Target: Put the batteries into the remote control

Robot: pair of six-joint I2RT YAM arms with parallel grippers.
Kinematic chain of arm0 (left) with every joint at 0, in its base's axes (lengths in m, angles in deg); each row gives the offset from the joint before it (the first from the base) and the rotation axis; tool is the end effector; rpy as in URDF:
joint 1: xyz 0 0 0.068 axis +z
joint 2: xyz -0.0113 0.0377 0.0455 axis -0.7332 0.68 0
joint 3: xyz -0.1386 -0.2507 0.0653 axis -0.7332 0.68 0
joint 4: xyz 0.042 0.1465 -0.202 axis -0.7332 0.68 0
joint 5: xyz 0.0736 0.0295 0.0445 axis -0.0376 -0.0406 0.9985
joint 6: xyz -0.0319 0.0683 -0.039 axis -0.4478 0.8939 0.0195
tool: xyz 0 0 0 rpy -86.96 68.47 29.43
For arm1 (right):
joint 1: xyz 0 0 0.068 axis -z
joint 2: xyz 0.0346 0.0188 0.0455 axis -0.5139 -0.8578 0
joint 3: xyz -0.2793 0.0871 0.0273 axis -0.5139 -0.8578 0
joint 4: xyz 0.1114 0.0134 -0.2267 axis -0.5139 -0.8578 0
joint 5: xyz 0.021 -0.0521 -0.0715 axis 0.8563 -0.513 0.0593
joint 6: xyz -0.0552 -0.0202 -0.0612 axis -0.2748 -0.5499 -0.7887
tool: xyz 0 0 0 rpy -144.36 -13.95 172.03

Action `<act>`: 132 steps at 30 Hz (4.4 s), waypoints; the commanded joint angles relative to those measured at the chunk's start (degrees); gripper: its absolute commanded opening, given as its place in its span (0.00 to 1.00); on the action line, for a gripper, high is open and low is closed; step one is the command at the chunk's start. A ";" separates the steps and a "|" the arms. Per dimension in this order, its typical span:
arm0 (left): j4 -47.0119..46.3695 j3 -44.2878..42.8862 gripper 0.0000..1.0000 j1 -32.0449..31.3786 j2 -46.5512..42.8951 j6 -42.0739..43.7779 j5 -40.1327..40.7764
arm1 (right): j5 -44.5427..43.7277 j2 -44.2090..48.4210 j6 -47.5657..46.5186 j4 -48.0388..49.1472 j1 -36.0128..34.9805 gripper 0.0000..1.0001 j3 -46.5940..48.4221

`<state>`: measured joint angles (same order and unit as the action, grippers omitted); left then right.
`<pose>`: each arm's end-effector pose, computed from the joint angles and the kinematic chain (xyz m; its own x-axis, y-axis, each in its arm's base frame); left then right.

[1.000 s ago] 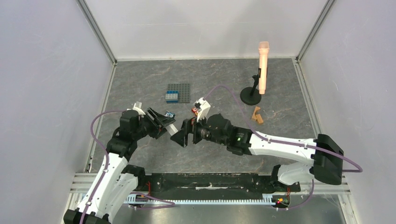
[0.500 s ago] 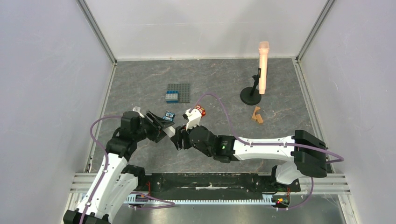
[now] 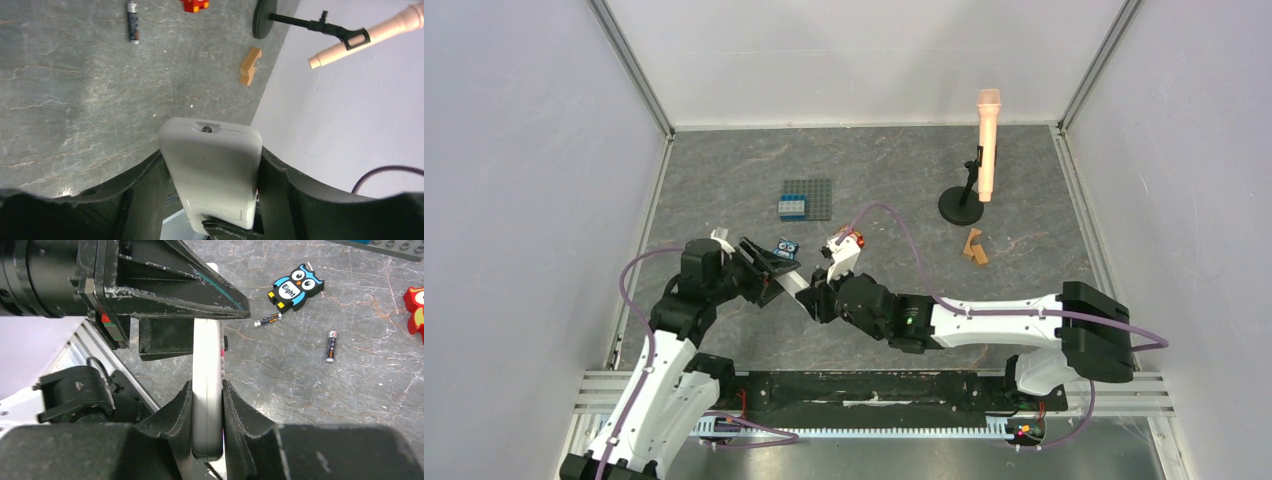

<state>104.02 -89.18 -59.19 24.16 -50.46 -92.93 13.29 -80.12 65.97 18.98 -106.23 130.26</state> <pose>0.1395 -0.0601 0.2414 -0.6790 -0.7305 -0.0727 -0.3524 0.4112 -0.8406 0.1224 0.3445 0.2784 -0.5336 0.1413 -0.8339 -0.5736 0.6641 0.4795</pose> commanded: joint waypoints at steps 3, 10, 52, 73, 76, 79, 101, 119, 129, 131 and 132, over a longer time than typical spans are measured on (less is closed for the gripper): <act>-6.75 -4.16 0.78 -0.10 -5.47 14.03 -5.74 | 5.47 8.35 10.65 0.97 3.79 0.17 -0.38; -24.37 -0.17 0.82 -0.10 -9.86 7.35 -9.66 | 16.41 12.94 24.20 5.07 9.32 0.17 -3.51; -37.23 5.81 0.02 -0.10 -6.53 -0.47 -8.76 | 28.67 3.99 49.79 36.31 15.19 0.42 -16.65; -40.10 6.28 0.02 -0.09 -7.26 -6.68 -9.23 | 29.12 1.22 51.95 41.49 15.35 0.53 -16.50; -40.89 6.62 0.02 -0.10 -7.28 -7.64 -9.30 | 29.49 0.23 52.76 41.90 15.38 0.51 -16.32; -42.48 7.70 0.02 -0.10 -7.84 -9.91 -8.91 | 29.90 -0.51 54.10 43.25 15.37 0.43 -17.29; -44.85 10.66 0.02 -0.10 -8.73 -15.53 -1.07 | 30.13 3.70 51.05 44.74 15.37 0.00 -25.98; -41.51 16.92 0.02 -0.14 -14.92 -20.24 7.78 | 30.77 2.38 51.38 44.89 15.43 0.06 -23.92; -41.51 15.47 0.02 -0.10 -12.35 -16.55 5.92 | 29.25 3.33 52.03 36.06 15.43 0.34 -22.30; -41.50 15.30 0.02 -0.07 -11.98 -16.14 5.92 | 28.97 3.80 52.17 35.88 15.51 0.36 -23.25; -41.51 15.14 0.02 -0.10 -11.70 -15.81 5.80 | 28.99 3.86 52.20 35.78 15.53 0.37 -23.51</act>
<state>66.14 -71.71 -59.97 12.21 -67.44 -91.18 42.30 -77.91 119.38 57.78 -90.50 108.05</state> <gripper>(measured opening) 0.276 0.355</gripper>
